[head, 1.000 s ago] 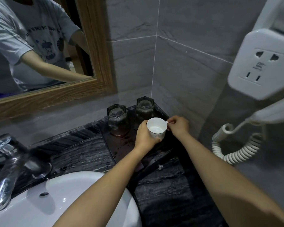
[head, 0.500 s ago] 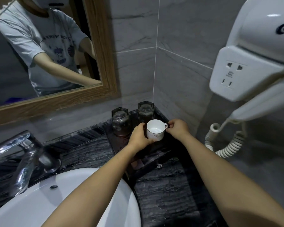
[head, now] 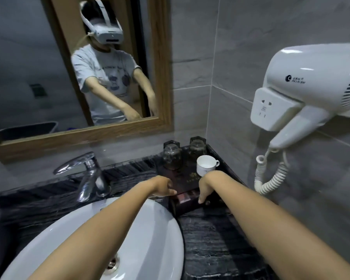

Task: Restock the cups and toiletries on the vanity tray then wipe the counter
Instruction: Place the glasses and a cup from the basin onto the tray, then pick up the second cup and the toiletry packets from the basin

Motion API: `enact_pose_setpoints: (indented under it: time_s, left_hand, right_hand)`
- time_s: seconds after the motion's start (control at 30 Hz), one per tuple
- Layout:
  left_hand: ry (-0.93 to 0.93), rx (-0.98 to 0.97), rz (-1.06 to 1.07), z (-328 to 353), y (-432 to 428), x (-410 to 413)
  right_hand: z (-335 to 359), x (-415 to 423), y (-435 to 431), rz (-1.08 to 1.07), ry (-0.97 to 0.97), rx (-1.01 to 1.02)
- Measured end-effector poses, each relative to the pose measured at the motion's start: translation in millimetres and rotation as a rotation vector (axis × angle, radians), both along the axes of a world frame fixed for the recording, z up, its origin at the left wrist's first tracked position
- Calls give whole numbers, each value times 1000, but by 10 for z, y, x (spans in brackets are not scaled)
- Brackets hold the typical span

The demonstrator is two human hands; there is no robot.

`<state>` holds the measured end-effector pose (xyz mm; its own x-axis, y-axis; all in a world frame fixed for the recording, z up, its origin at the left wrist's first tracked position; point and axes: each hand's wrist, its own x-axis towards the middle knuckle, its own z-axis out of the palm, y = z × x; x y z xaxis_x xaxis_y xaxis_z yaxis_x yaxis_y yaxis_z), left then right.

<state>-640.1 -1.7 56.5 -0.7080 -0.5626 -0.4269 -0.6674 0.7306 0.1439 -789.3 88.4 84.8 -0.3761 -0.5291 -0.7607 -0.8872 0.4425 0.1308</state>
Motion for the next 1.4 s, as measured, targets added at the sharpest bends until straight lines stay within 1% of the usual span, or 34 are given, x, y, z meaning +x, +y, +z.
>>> enact_pose_setpoints:
  time_s: [0.1, 0.2, 0.27, 0.43, 0.63, 0.77, 0.9, 1.07, 1.23, 1.4]
  left_hand:
    - [-62, 28, -34, 132, 97, 393]
    - [-58, 54, -14, 292, 174, 831]
    - [-59, 73, 38, 401, 201, 1163]
    - [-152, 97, 185, 636, 202, 2112]
    - [-179, 55, 351, 902, 147, 3371]
    - [-164, 51, 494, 963, 106, 4266]
    - [-142, 75, 595, 908, 44, 5125]
    - [-90, 125, 713, 684, -91, 5973]
    - [-3, 125, 812, 285, -240, 6446]
    - [129, 61, 933, -186, -425, 6572]
  right_hand:
    - [99, 417, -62, 120, -66, 58]
    - [195, 858, -180, 228, -132, 76]
    - [262, 1166, -289, 305, -180, 70]
    - [449, 1998, -568, 521, -235, 39]
    - [615, 3086, -899, 697, -305, -2]
    - [738, 3842, -1075, 771, -374, -39]
    - [816, 4579, -1248, 825, -417, -59]
    - [704, 5342, -1482, 802, -470, -87]
    - [337, 5805, -1699, 825, -473, -133]
    - [-94, 5981, -1929, 895, -375, -222]
